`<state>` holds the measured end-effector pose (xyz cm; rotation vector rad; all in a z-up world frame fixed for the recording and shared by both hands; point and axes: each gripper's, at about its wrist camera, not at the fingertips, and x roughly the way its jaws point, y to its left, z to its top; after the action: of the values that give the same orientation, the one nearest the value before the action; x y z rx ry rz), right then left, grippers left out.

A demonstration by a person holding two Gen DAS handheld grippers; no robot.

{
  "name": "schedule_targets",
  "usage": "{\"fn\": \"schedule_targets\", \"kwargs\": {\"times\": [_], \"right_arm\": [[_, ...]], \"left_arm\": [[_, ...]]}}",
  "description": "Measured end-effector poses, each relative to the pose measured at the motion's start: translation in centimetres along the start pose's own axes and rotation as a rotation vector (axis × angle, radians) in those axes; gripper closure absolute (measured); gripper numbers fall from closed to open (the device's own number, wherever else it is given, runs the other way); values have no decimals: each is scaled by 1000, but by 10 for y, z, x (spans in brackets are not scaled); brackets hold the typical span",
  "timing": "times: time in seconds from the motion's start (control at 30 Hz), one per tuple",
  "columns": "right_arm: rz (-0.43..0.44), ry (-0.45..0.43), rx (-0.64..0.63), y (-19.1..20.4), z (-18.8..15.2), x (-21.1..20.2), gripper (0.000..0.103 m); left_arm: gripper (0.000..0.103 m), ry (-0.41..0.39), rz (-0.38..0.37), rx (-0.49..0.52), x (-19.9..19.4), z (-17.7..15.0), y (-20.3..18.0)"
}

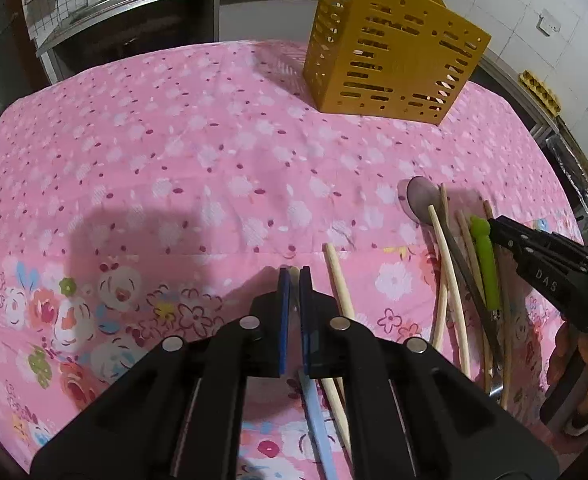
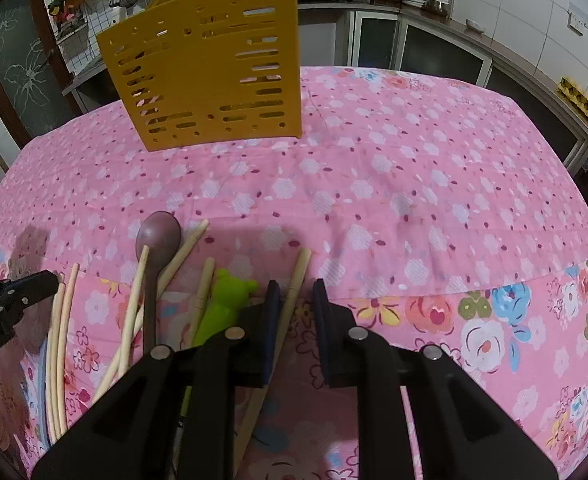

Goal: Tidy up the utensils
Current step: 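Lift the chopstick with the left tool off the table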

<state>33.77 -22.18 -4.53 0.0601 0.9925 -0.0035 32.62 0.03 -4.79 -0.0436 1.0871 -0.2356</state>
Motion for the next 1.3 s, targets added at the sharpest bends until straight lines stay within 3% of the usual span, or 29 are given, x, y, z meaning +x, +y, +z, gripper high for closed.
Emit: {"fn": "schedule_targets", "kwargs": {"times": [0.1,1.3], "right_arm": [[2,-1,2,0,0,0,85],[-38,73,21,8,11,12,89]], "left_arm": [[99,6,-27,-15,-3,0,1],[97,68,76,22,16,15,-6]]}}
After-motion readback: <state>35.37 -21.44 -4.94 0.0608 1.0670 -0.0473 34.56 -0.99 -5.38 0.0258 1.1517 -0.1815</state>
